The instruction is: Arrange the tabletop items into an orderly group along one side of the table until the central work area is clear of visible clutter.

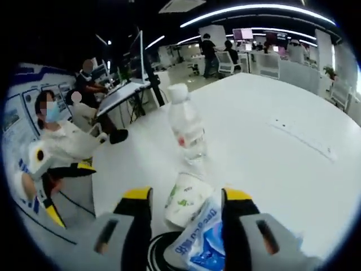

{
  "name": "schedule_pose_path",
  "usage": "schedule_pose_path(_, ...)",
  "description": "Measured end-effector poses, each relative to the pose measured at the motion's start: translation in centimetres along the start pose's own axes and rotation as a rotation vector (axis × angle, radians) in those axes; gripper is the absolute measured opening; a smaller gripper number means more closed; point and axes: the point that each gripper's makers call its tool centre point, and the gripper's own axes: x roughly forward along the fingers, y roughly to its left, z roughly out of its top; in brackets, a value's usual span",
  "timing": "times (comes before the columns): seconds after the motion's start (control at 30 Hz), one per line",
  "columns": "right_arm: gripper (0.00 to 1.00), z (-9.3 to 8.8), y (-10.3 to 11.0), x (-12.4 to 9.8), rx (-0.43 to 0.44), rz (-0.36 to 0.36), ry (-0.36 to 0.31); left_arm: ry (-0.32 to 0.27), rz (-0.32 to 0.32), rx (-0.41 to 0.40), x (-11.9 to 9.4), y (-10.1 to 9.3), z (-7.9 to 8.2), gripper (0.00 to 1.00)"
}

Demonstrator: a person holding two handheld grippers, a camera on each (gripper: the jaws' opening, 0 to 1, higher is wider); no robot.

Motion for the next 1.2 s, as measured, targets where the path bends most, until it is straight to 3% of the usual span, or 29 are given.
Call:
schedule_pose_path(0.07,0.47,-0.2,-0.2,0.5,0.021,-0.011,0.013,0.034,-0.005,-0.004,-0.2,-0.2,-0.7,0.92)
schedule_pose_path(0.1,0.47,0.0,-1.2,1.0,0.034,-0.012,0.025,0.034,-0.001,0.010,-0.2,-0.3,-0.3,0.91)
schedule_pose_path(0.13,0.47,0.1,-1.7,1.3,0.040,-0.016,0.031,-0.027,0.000,0.042,-0.2,-0.2,0.8,0.92)
schedule_pose_path(0.17,0.47,0.4,-1.6,1.4,0.050,-0.014,0.042,-0.048,-0.008,0.017,-0.3,-0.4,1.0,0.92)
schedule_pose_path(0.27,0.47,0.0,-1.5,1.8,0.066,-0.016,0.060,-0.029,0.005,-0.020,-0.5,0.2,0.6,0.91)
schedule_pose_path(0.4,0.47,-0.4,-1.4,2.6,0.064,-0.017,0.088,-0.049,0.006,-0.023,-0.3,0.4,0.9,0.90)
schedule_pose_path(0.63,0.47,-1.2,-1.8,4.8,0.112,-0.008,0.139,-0.020,-0.005,-0.016,0.2,0.2,0.3,0.86)
schedule_pose_path(0.8,0.44,-1.7,-1.3,5.4,0.134,-0.013,0.170,-0.023,0.000,-0.028,0.1,0.4,0.4,0.83)
schedule_pose_path(0.9,0.37,-2.6,-1.4,5.8,0.110,-0.022,0.210,-0.017,0.007,-0.036,0.1,0.6,0.2,0.83)
schedule_pose_path(1.2,0.26,-1.8,-1.3,4.9,0.159,-0.026,0.110,-0.007,0.004,-0.056,0.2,0.8,-0.2,0.82)
